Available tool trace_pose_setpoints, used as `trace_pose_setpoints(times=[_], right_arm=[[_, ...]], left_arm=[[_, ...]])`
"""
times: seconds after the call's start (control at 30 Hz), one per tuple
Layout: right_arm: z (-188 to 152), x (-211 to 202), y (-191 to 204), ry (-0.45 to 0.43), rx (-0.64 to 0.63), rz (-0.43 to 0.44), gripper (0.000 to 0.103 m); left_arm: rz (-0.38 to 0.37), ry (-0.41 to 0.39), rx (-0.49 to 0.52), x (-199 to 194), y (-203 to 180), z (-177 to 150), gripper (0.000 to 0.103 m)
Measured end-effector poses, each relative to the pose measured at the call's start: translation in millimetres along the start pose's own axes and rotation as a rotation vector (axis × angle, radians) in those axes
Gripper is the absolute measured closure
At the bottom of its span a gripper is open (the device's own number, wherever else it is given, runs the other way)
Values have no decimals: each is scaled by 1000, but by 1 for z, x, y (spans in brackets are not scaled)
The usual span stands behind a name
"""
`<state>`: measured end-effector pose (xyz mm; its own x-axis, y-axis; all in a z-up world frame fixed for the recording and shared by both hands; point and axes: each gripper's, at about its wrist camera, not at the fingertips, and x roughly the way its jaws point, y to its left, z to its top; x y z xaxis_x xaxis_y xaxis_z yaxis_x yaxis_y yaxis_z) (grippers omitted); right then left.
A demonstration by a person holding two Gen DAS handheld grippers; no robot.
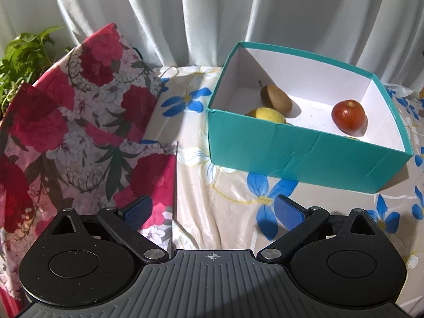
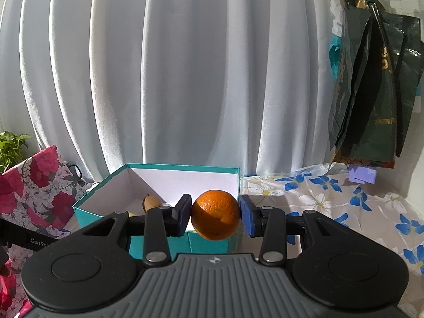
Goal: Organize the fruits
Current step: 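Lower the orange into the box and open the right gripper while the left moves to a kiwi, then grasp the brown kiwi on the table with the left gripper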
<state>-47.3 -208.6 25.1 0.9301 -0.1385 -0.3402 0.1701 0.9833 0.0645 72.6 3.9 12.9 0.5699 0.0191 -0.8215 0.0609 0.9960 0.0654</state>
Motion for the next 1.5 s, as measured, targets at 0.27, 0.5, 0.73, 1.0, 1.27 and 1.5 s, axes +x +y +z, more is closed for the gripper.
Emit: trace_pose_setpoints(times=[0.27, 0.5, 0.73, 1.0, 1.27, 1.5], right_arm=[[4, 20, 0, 4, -26, 4, 64], [1, 57, 1, 45, -48, 11, 64], [-12, 107, 8, 129, -64, 19, 64], [-25, 133, 7, 185, -68, 15, 64], [-24, 134, 14, 163, -101, 17, 61], [-15, 93, 2, 97, -62, 2, 40]], left_arm=[[1, 37, 12, 3, 1, -11, 2], [0, 67, -3, 6, 8, -21, 2], [25, 83, -28, 8, 17, -24, 2], [41, 118, -50, 12, 26, -32, 2], [24, 135, -16, 13, 18, -36, 2], [-14, 140, 8, 13, 8, -39, 2]])
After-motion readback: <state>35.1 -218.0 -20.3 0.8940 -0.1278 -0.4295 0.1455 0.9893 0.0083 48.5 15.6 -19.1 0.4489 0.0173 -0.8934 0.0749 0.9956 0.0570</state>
